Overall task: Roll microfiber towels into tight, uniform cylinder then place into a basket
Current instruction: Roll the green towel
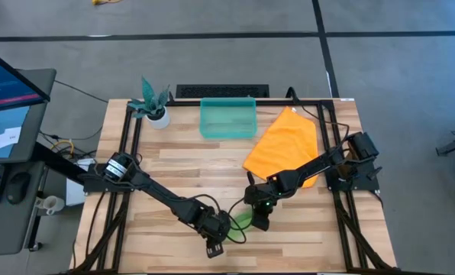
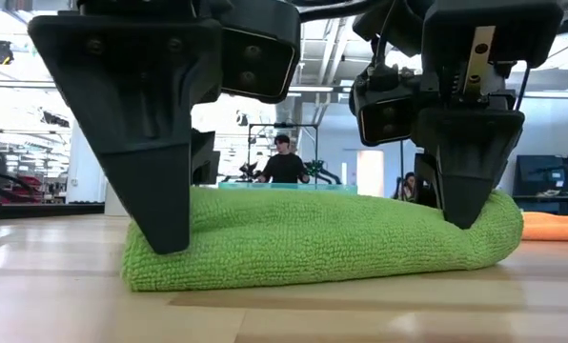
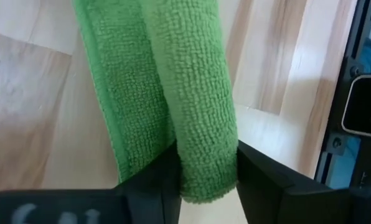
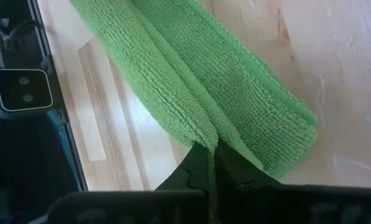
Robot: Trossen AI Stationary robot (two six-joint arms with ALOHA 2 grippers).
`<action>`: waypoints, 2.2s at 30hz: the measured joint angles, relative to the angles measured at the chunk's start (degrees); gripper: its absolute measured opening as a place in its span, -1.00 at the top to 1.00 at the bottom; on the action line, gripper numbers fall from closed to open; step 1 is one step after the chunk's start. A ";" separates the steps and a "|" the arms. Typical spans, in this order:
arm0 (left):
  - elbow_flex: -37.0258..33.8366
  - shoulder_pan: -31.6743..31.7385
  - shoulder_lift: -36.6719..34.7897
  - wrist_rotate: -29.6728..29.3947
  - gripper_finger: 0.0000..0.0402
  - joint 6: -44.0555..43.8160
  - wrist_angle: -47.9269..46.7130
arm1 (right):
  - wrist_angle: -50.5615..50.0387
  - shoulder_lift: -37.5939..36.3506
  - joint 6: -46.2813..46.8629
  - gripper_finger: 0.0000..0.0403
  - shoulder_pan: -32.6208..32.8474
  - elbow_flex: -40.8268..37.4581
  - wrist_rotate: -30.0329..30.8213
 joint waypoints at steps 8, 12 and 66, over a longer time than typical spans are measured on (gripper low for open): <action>-0.01 -0.39 -1.47 -2.58 0.38 0.46 -5.39 | -0.02 0.00 0.26 0.91 -0.07 0.00 0.35; -0.39 -1.83 -3.71 -3.89 0.38 -0.13 -11.46 | -1.10 -0.17 0.66 0.91 -0.10 -0.12 0.03; -0.57 -5.58 -5.65 -41.16 0.56 12.99 2.22 | -1.59 0.00 -0.05 0.90 -0.63 0.10 0.25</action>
